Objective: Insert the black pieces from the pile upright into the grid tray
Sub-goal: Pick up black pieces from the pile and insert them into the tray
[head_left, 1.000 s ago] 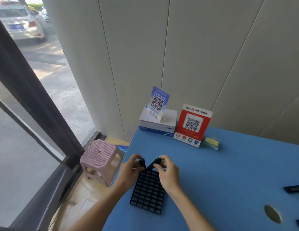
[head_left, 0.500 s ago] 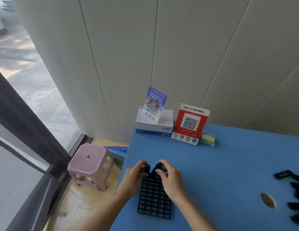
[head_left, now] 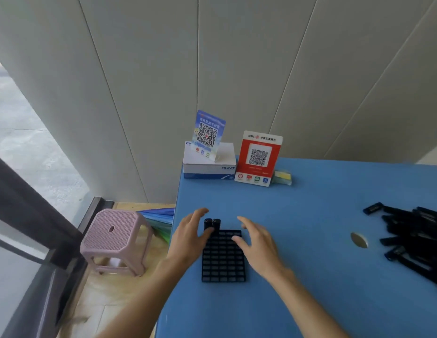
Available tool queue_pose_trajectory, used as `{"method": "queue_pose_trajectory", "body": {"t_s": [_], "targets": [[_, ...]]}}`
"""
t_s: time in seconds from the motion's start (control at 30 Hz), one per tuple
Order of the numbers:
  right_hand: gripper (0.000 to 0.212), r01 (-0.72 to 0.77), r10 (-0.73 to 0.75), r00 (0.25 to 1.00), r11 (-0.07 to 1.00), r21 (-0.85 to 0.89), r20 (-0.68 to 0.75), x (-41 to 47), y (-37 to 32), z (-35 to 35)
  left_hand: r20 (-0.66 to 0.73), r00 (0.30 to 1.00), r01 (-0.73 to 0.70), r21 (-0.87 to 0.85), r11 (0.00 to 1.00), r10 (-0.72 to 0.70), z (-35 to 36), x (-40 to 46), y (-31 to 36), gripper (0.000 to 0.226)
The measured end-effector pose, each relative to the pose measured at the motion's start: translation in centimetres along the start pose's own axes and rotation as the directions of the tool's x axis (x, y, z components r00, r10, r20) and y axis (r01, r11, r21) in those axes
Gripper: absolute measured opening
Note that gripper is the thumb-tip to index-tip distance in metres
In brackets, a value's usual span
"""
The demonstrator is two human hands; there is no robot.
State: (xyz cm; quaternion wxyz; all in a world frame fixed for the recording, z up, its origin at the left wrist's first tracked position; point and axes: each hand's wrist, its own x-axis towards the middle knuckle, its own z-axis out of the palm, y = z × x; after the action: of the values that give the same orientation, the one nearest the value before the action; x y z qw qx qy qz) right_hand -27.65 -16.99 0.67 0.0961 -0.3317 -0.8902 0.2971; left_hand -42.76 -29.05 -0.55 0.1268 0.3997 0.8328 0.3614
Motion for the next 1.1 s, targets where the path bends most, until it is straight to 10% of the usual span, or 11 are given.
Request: {"method": "queue_pose_trajectory", "body": {"t_s": [0.37,1.1], "targets": [[0.054,-0.060,-0.008,0.978,0.947,-0.316,-0.210,-9.7,8.8,-9.5,-0.007,0.934,-0.331,0.361,0.872,0.357,5.1,-4.1,8.9,0.045],[0.046,-0.339,0.240,0.915,0.894,-0.294,-0.324,-30.7,36.9,-27.6,0.281,0.895,-0.410,0.207,0.888,0.347,32.3,-16.6,32.9,0.042]]}}
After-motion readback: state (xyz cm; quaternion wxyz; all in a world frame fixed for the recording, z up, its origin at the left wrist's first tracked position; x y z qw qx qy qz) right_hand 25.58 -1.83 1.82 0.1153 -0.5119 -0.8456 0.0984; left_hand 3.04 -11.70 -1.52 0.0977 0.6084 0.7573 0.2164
